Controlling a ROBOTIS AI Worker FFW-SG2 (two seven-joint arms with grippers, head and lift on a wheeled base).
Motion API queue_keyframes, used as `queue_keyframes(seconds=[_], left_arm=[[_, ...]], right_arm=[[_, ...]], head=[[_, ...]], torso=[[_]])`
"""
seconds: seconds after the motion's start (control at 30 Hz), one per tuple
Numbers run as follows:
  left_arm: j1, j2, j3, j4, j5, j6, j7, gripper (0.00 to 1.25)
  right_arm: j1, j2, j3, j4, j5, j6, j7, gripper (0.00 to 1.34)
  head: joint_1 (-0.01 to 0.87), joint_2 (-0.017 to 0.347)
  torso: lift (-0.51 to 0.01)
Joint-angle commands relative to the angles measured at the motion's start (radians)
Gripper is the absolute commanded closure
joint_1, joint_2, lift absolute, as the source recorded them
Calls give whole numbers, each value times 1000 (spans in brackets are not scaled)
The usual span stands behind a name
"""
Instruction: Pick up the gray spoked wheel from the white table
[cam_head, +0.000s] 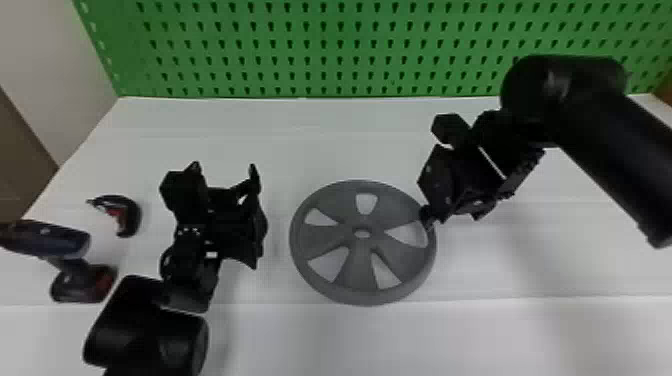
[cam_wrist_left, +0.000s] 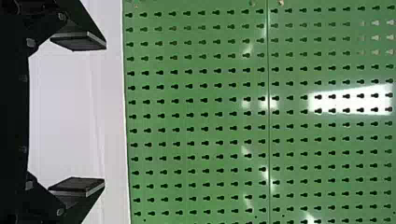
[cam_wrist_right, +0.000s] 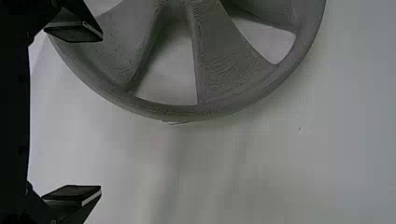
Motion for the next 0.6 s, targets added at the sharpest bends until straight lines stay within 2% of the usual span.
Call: queue_keyframes(seconds=[0.0, 0.23, 0.57], left_arm=[[0, 0, -1, -2, 0, 0, 2, 236], [0, 0, -1, 0, 2, 3, 4, 236], [-3, 0, -5, 0, 2, 12, 4, 236]], right_arm=[[0, 2, 0, 1, 3, 3, 0, 147], [-11, 22, -3, 17, 49, 3, 0, 144], [-39, 62, -24, 93, 152, 3, 0, 144]], head=[[770, 44], [770, 44], [770, 44]], torso=[[-98], [-98], [-98]])
